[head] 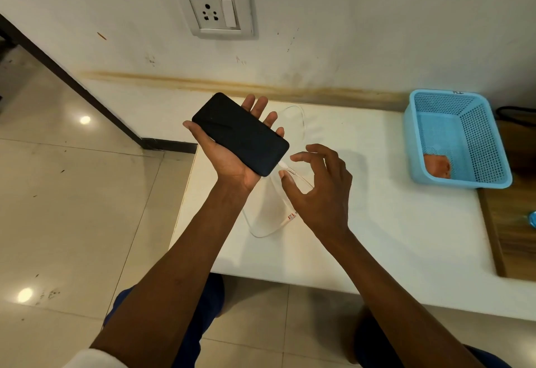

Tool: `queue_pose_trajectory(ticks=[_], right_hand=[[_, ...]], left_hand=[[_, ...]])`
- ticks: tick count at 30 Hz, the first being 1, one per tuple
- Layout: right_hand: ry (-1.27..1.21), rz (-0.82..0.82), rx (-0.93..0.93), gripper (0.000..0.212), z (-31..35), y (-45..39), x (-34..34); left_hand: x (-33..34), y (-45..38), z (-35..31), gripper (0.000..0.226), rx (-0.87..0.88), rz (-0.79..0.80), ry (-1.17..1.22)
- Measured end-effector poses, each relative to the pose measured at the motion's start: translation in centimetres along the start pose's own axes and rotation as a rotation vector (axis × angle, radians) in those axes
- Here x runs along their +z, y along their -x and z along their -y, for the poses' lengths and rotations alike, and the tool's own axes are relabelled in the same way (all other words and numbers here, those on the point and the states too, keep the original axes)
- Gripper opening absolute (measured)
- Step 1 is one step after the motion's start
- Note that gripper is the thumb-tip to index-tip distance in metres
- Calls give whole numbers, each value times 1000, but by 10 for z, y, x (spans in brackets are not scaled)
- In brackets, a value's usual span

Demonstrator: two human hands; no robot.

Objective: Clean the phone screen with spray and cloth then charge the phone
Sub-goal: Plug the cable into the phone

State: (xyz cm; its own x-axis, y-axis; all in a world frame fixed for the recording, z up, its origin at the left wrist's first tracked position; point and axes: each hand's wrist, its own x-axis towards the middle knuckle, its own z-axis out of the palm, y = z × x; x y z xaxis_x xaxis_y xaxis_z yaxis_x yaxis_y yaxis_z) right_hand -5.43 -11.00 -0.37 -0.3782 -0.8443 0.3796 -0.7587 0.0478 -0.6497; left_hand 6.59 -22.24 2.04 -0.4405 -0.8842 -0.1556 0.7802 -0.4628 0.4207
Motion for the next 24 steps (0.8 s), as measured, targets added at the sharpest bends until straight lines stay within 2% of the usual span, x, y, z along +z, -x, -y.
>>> queue_pose_trajectory(ticks=[7, 19, 21, 24], right_hand=[[-8, -2, 3, 19, -2, 1, 2], [-7, 6, -27, 23, -3, 0, 0], [-99, 18, -1, 26, -2, -5, -5], [-295, 54, 167, 15, -5, -15, -15]], left_hand=[[-1, 0, 1, 108, -11, 5, 8], [1, 2, 2, 108, -9, 7, -20], [1, 2, 1, 109, -17, 16, -19], [3, 2, 0, 111, -33, 24, -23]])
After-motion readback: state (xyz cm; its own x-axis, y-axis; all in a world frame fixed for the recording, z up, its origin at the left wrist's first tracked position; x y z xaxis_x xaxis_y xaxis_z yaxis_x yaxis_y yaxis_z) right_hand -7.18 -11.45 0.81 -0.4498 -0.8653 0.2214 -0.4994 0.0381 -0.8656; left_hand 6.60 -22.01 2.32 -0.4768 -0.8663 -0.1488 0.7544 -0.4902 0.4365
